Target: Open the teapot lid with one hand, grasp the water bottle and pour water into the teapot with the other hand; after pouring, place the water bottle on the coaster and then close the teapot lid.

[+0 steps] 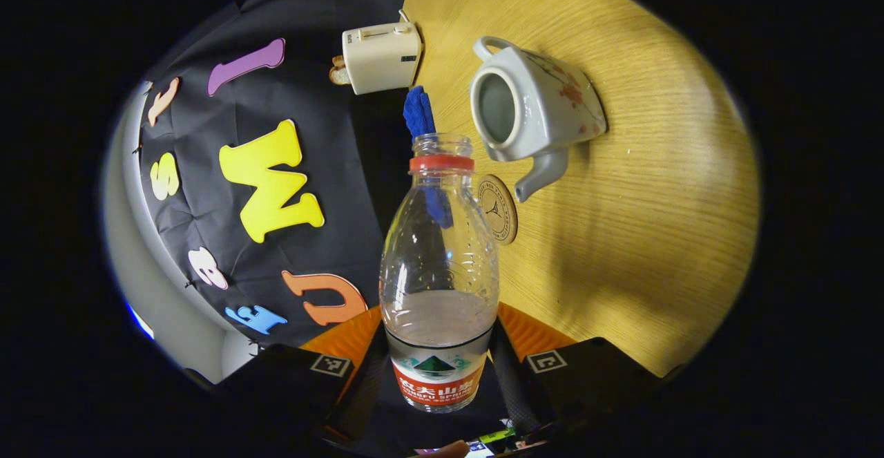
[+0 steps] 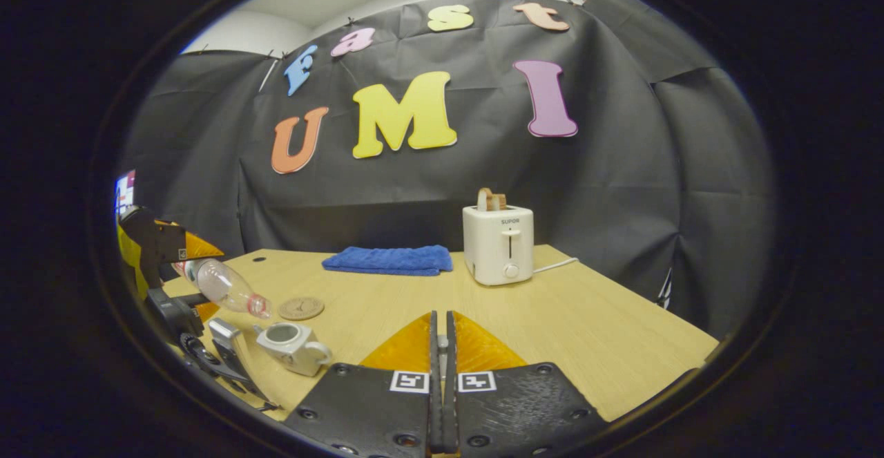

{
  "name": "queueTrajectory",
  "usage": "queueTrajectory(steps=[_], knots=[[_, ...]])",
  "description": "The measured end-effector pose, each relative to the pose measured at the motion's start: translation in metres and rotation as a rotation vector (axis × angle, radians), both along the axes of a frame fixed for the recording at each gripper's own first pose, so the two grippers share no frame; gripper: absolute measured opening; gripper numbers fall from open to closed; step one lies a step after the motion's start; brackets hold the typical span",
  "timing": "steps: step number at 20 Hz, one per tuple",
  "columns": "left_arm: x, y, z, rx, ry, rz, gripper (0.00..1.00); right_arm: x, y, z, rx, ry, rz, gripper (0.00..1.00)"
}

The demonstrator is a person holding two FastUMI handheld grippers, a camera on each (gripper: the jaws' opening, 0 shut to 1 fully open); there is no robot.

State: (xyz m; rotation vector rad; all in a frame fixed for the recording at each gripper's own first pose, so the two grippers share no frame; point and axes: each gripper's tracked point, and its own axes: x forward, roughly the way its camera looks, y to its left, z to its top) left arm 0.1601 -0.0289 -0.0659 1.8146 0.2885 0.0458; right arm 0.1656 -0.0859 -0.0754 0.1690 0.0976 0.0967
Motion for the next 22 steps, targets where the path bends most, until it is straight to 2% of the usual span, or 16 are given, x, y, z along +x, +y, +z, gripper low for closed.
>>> queueTrajectory(steps=[13,22], knots=[[-0.002,-0.006,0.021,0.231,0.012,-0.021,0.77,-0.002,0.010,-0.002,-0.001,0.005,0.038,0.00],[0.000,-0.021,0.028,0.332,0.021,-0.048,0.77,-0.004,0.014,-0.001,-0.009,0.005,0.055,0.01]])
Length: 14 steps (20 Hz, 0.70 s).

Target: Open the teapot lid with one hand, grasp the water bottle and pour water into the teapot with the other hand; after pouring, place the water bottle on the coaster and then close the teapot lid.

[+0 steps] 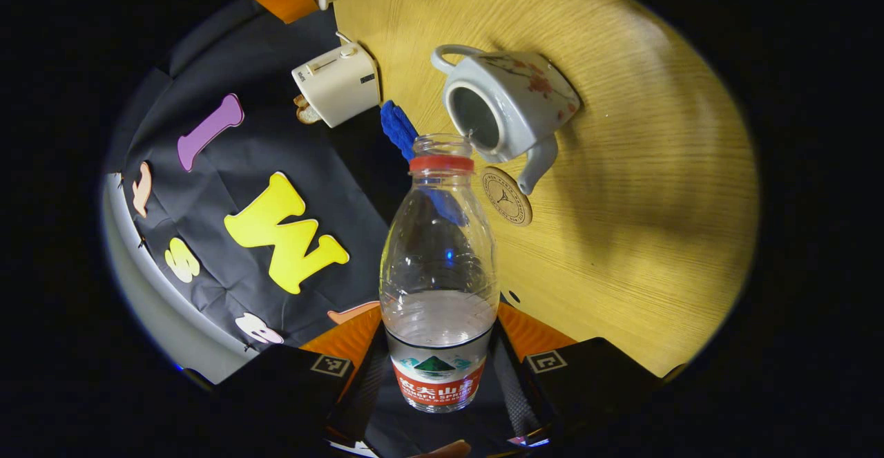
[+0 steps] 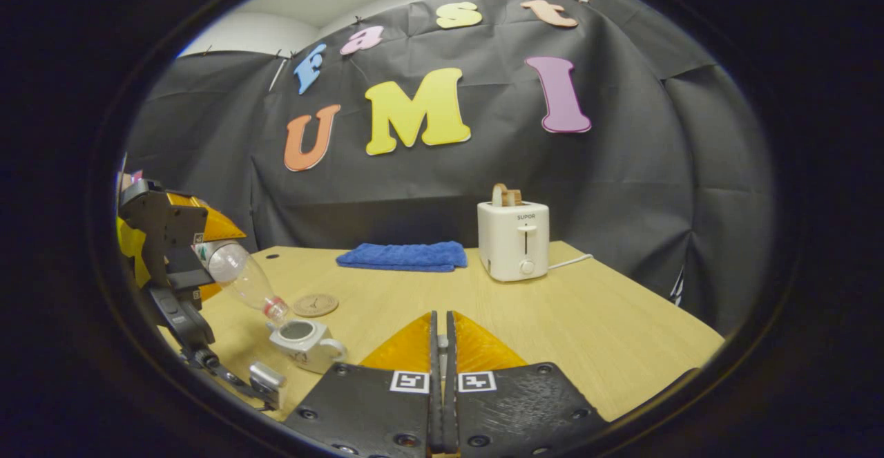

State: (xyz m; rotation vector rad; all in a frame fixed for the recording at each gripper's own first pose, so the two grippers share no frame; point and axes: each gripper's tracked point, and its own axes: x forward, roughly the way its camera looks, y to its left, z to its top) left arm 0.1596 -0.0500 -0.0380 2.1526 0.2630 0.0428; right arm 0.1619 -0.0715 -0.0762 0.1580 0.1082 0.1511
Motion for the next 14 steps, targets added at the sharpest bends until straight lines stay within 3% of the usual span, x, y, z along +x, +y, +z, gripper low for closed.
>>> queueTrajectory(steps=[14], knots=[[0.0037,0.0058,-0.0043,0.057,0.027,0.033,0.77,-0.0015,0.0003,0.0031,0.001,-0.010,0.009,0.01]])
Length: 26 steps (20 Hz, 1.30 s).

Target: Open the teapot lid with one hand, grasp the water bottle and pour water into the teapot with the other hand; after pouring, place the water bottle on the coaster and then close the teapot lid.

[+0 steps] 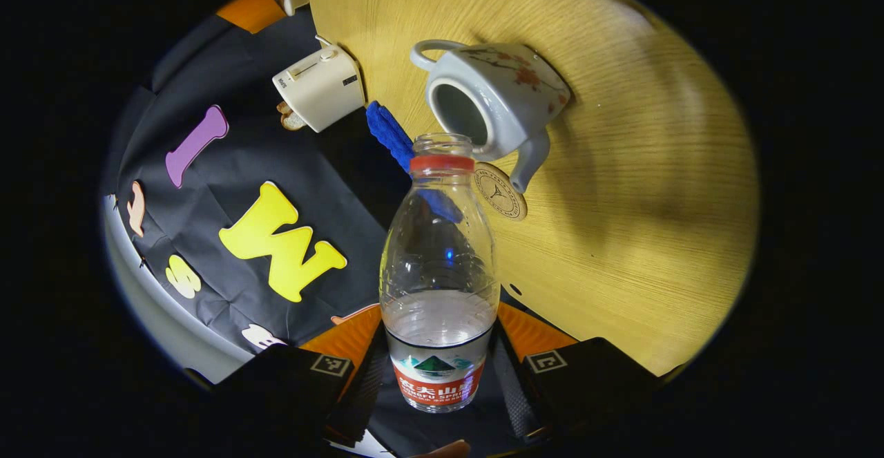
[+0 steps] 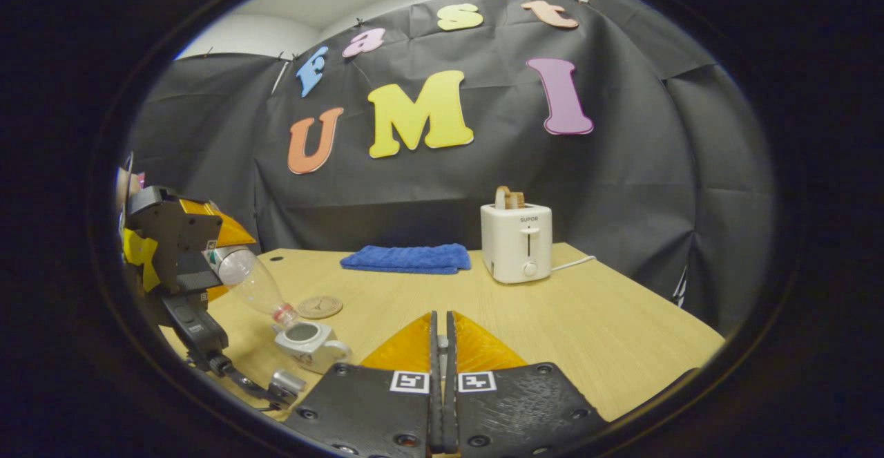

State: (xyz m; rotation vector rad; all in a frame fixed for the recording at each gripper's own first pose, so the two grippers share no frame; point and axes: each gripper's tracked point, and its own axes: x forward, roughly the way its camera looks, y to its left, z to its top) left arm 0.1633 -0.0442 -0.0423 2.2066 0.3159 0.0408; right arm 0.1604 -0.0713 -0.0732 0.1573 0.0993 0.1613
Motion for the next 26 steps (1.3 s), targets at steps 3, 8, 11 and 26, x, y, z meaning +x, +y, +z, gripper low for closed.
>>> queueTrajectory(steps=[3,8,11,26], knots=[[0.001,0.003,0.000,-0.018,0.008,0.003,0.77,0.000,0.000,-0.001,0.000,0.002,0.000,0.01],[0.006,0.018,-0.022,-0.360,0.059,0.017,0.80,-0.001,-0.017,0.005,-0.030,-0.016,-0.067,0.01],[0.016,0.021,-0.013,-0.590,0.027,0.016,0.77,-0.001,-0.019,0.006,-0.024,-0.018,-0.074,0.00],[0.066,0.010,0.012,-1.531,-0.226,-0.007,0.77,0.006,-0.019,-0.003,-0.022,0.005,-0.072,0.01]])
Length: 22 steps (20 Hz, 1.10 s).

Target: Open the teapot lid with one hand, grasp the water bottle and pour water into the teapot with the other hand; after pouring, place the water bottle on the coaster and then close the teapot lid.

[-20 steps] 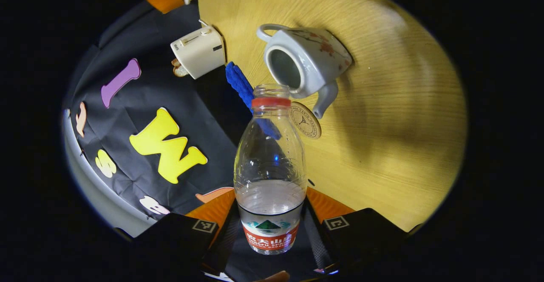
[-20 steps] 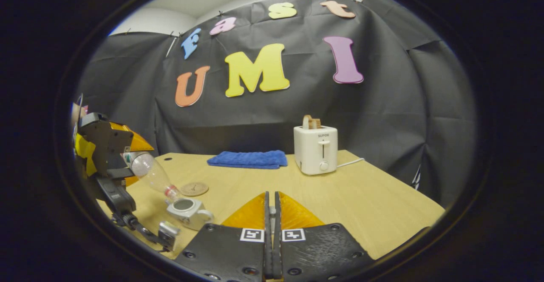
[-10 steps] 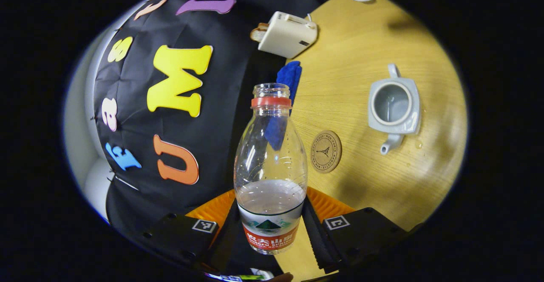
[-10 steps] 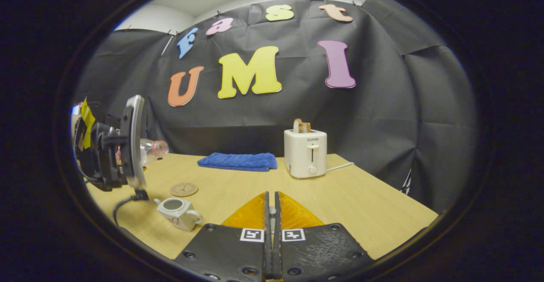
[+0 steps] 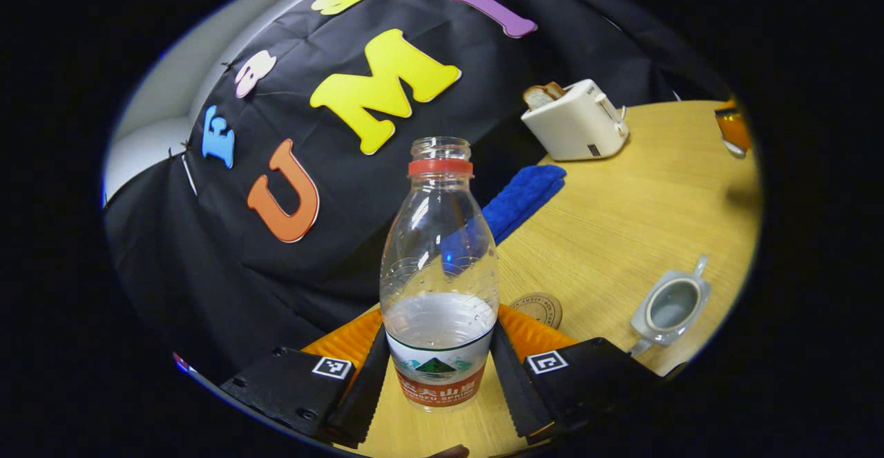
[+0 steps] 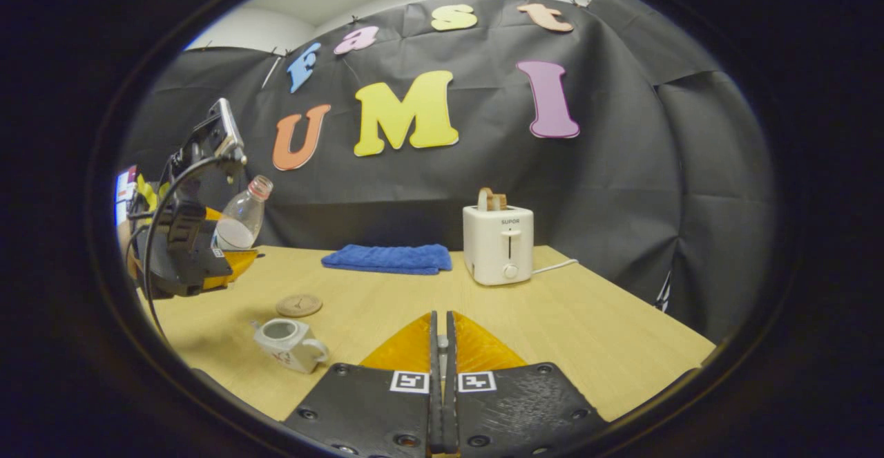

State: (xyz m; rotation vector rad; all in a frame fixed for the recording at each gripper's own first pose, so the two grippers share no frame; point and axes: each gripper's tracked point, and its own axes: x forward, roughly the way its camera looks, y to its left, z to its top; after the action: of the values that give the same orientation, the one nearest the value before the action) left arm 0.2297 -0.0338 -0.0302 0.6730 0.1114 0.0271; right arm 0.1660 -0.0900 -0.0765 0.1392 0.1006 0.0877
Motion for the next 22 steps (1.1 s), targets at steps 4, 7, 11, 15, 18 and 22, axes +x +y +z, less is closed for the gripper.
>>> queueTrajectory(steps=[4,7,11,15,18,22], knots=[[0.018,-0.003,-0.010,-0.252,-0.031,0.000,0.77,0.001,0.001,-0.001,0.005,0.002,0.000,0.01],[0.033,-0.008,-0.015,-0.451,-0.060,-0.013,0.77,0.002,0.003,-0.003,0.014,0.004,0.007,0.01],[0.049,-0.010,-0.027,-0.628,-0.076,-0.012,0.78,0.006,0.005,-0.009,0.004,0.019,0.006,0.01],[0.066,-0.025,-0.025,-0.717,-0.081,-0.051,0.78,0.010,0.005,-0.015,0.012,0.031,0.007,0.00],[0.072,-0.038,-0.027,-0.715,-0.068,-0.069,0.79,0.012,0.007,-0.019,0.011,0.042,0.012,0.01],[0.074,-0.040,-0.032,-0.698,-0.057,-0.072,0.79,0.012,0.009,-0.018,0.012,0.040,0.020,0.01]])
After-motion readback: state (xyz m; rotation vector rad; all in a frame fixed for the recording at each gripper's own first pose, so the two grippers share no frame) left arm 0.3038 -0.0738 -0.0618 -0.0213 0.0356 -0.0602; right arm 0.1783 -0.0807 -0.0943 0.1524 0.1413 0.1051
